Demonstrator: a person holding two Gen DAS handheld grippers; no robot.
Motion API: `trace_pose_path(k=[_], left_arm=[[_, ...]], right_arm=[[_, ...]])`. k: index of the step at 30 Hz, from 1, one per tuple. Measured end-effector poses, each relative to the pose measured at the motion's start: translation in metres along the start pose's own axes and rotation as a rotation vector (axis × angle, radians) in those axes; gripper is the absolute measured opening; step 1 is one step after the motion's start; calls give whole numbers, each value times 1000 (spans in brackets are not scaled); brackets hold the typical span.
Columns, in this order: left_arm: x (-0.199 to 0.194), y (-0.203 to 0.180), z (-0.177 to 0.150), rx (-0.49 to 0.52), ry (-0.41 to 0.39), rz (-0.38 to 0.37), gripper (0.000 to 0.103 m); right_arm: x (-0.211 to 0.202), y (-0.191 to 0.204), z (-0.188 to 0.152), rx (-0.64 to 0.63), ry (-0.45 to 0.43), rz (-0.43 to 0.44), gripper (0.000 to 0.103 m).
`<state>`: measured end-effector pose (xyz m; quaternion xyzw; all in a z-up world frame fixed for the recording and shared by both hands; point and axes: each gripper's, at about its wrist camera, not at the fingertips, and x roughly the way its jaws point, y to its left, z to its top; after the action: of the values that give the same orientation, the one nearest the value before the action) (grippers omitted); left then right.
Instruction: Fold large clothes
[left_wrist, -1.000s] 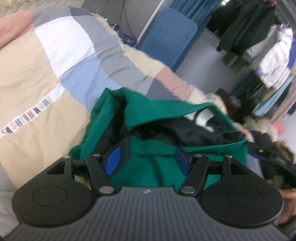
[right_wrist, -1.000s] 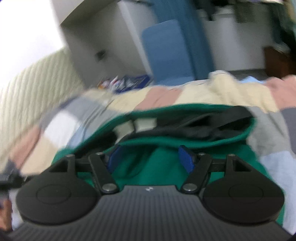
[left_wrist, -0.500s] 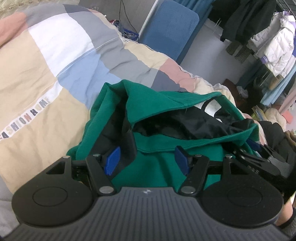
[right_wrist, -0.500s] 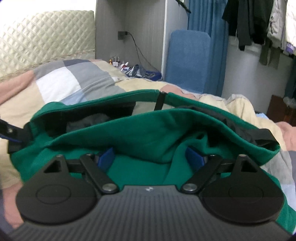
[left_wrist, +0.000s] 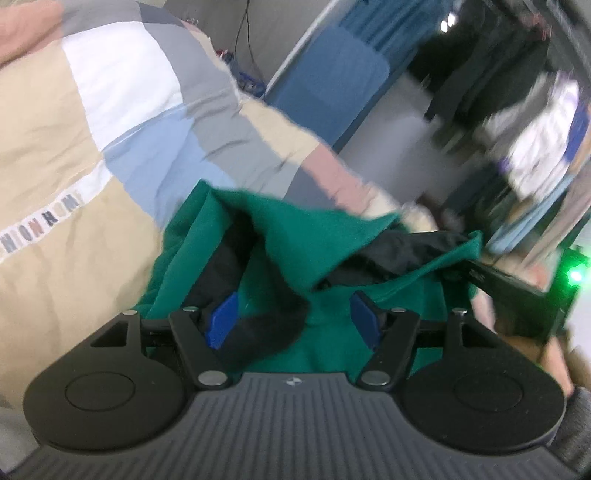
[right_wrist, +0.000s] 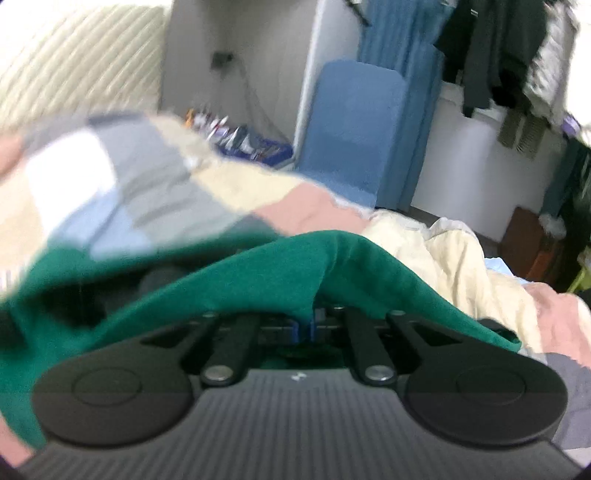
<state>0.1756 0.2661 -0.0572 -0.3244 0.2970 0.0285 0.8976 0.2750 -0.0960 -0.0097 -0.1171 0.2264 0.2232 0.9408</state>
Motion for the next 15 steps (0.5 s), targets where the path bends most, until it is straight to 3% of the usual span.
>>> trace_pose_path(k=[5, 9, 12, 14, 15], left_arm=[[-1, -3, 5, 24, -46, -17, 75], [11, -5, 2, 66, -30, 12, 75], [21, -4, 1, 77, -13, 14, 75], [29, -2, 0, 88, -7, 23, 75], [32, -1, 0, 94, -2, 22, 75]], right_arm=[[32, -20, 48, 160, 8, 19, 8], [87, -25, 51, 283, 92, -11, 11], [125, -14, 38, 200, 146, -86, 22], [146, -14, 24, 206, 205, -87, 51], [155, -16, 18, 232, 232, -79, 56]])
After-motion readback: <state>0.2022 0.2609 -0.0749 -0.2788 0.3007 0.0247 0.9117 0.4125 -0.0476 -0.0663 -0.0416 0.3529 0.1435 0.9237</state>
